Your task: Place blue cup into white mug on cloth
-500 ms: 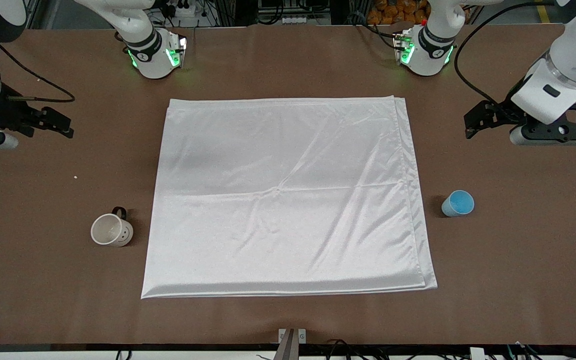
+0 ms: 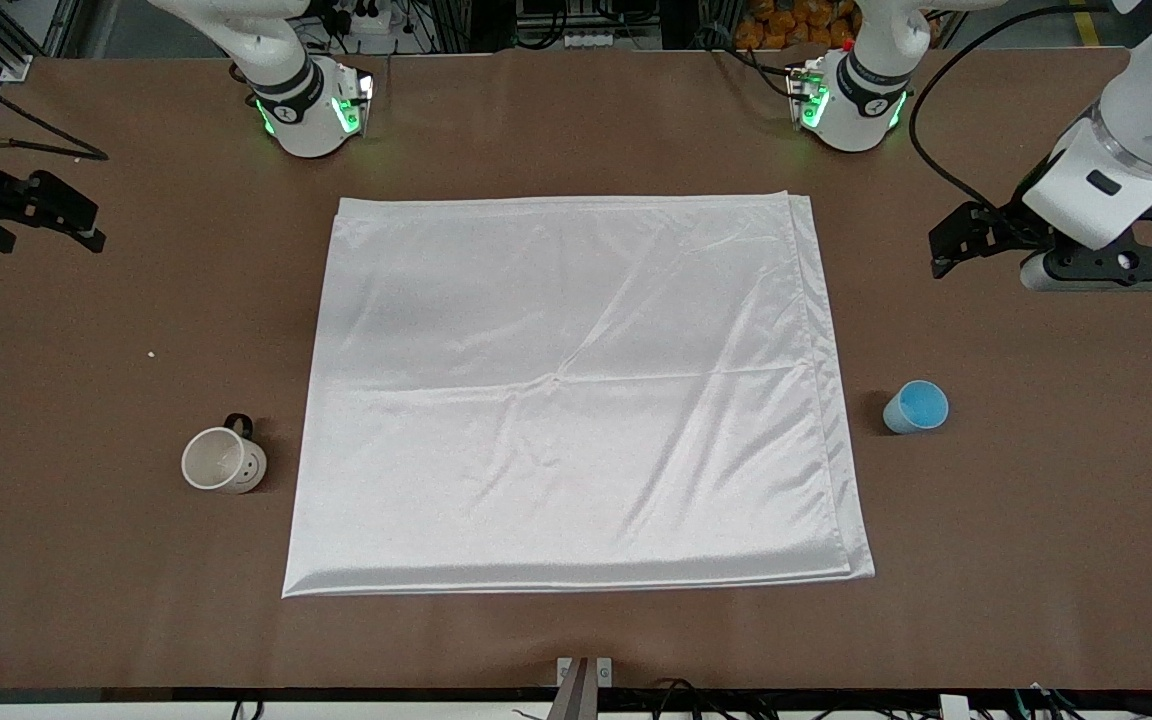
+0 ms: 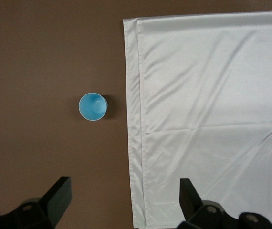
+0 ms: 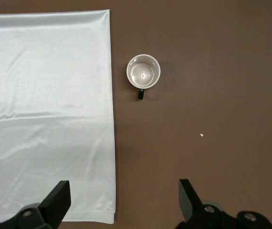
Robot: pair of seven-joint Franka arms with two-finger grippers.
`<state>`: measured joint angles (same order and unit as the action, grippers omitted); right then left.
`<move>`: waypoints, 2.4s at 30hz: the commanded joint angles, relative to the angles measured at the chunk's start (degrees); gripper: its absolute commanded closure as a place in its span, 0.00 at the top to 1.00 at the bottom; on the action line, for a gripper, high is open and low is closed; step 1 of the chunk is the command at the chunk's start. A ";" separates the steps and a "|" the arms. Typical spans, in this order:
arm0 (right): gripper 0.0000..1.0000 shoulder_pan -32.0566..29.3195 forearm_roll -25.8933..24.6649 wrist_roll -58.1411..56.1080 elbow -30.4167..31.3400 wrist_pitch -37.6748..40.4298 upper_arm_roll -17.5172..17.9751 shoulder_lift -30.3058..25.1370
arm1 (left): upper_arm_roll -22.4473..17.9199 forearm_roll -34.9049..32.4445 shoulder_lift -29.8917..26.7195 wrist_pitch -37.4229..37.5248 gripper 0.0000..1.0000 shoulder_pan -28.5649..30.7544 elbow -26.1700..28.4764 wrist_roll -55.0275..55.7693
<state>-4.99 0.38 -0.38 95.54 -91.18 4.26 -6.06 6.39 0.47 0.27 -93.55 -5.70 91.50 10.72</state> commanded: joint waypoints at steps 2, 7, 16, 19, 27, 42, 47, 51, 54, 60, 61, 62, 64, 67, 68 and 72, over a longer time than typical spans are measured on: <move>1.00 0.07 0.67 -0.41 -1.06 0.57 -0.04 0.52 | 0.03 -1.43 0.61 -0.05 1.00 -0.10 -2.21 0.18; 1.00 0.07 0.67 -0.41 -1.06 0.57 0.05 0.52 | 0.03 -1.70 1.39 0.04 1.00 -0.45 -2.21 0.18; 1.00 0.07 0.67 -0.41 -0.62 0.57 -0.30 0.87 | 0.12 -1.70 2.45 0.04 1.00 -0.19 -1.68 0.09; 1.00 -0.02 0.67 -0.41 -0.45 0.57 -0.31 2.01 | 0.12 -1.70 3.77 0.04 1.00 -0.10 -1.50 -0.08; 1.00 -0.28 0.58 -0.41 0.43 0.83 -0.66 6.32 | 0.03 -1.79 7.02 -4.35 1.00 0.25 0.16 -0.52; 1.00 -1.95 0.67 -0.76 2.98 -1.71 -0.57 21.52 | 0.03 -3.28 9.75 -19.03 1.00 2.18 10.44 -0.88; 1.00 -1.69 0.67 -1.55 2.98 -4.26 -0.57 24.60 | 0.03 -3.81 10.19 -22.45 1.00 2.27 12.73 -0.96; 1.00 -1.34 0.67 -1.55 2.89 -6.80 -0.57 28.55 | 0.12 -5.74 11.94 -24.39 1.00 2.27 13.00 -0.97; 1.00 -1.60 0.67 -1.73 2.81 -9.09 -0.48 31.72 | 0.12 -6.00 13.00 -24.92 1.00 2.27 13.09 -1.31; 1.00 -1.43 0.67 -2.43 2.72 -12.00 -0.39 34.88 | 0.12 -6.00 13.53 -27.81 1.00 2.36 14.75 -1.93; 1.00 -1.43 0.67 -2.43 2.72 -12.69 -0.39 35.50 | 0.12 -6.00 13.44 -29.39 1.00 2.36 15.71 -2.11; 1.00 -1.43 0.67 -2.52 2.72 -13.31 -0.39 35.94 | 0.12 -6.00 13.44 -30.71 1.00 2.44 16.51 -2.19; 1.00 -1.51 0.67 -3.22 2.81 -14.37 -0.39 36.91 | 0.12 -6.00 13.44 -33.09 1.00 2.62 18.26 -2.20; 1.00 -1.60 0.67 -4.98 2.72 -15.77 -0.39 37.61 | 0.12 -6.00 13.44 -35.03 1.00 2.71 19.59 -2.81; 1.00 -1.69 0.67 -5.24 2.72 -16.74 -0.39 38.05 | 0.12 -6.09 13.44 -35.55 1.00 2.79 19.94 -2.98; 1.00 -1.86 0.67 -6.12 2.63 -19.55 -0.39 39.46 | 0.12 -6.09 13.88 -38.63 1.00 3.85 21.96 -3.34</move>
<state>-6.17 0.43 -4.37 99.58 -108.74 3.50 31.50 6.28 -4.18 14.65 -128.26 -3.27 110.41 8.64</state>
